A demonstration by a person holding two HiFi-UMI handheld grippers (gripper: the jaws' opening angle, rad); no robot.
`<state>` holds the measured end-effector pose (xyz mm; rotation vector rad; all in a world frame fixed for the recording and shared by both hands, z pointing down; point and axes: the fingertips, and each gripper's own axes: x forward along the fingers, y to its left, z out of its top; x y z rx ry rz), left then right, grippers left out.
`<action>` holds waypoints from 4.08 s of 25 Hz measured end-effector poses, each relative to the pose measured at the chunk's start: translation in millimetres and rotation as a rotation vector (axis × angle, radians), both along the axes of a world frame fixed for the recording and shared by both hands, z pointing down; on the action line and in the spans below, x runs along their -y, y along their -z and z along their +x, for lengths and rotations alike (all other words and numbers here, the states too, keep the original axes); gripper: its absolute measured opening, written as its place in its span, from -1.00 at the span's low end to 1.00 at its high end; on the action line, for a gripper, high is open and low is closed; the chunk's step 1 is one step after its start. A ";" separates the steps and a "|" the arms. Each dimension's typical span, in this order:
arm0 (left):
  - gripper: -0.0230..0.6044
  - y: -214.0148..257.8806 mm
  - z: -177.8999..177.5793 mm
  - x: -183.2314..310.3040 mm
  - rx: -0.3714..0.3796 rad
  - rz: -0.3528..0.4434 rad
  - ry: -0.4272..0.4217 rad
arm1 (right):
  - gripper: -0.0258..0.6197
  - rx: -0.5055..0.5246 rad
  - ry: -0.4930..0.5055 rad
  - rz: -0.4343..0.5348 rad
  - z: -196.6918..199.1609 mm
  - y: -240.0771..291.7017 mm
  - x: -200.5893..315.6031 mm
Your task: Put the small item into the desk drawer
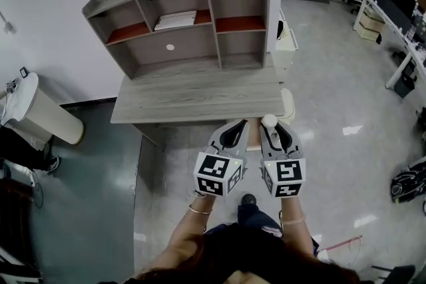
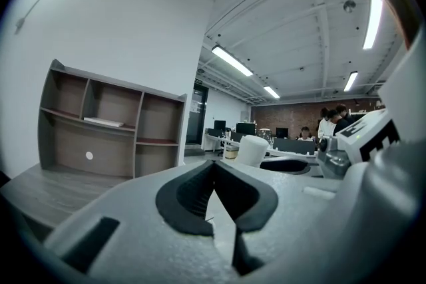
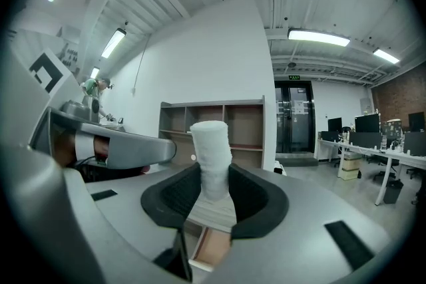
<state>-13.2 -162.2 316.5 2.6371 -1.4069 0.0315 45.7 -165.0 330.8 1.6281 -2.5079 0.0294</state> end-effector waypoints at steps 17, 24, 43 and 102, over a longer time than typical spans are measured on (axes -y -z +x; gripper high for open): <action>-0.88 -23.2 3.3 70.4 -0.008 -0.034 0.092 | -0.56 -0.043 0.114 -0.056 0.9 -25.9 75.4; -0.88 -34.6 -4.3 78.5 -0.005 -0.043 0.107 | -0.56 -0.086 0.139 -0.089 -2.2 -48.9 87.9; -0.88 -91.6 -21.1 102.8 -0.001 -0.097 0.057 | -0.56 -0.204 0.126 -0.176 -21.3 -120.9 115.1; -0.88 -303.7 -51.1 138.6 0.029 -0.236 0.034 | -0.56 -0.707 0.248 -0.441 -43.6 -450.4 157.2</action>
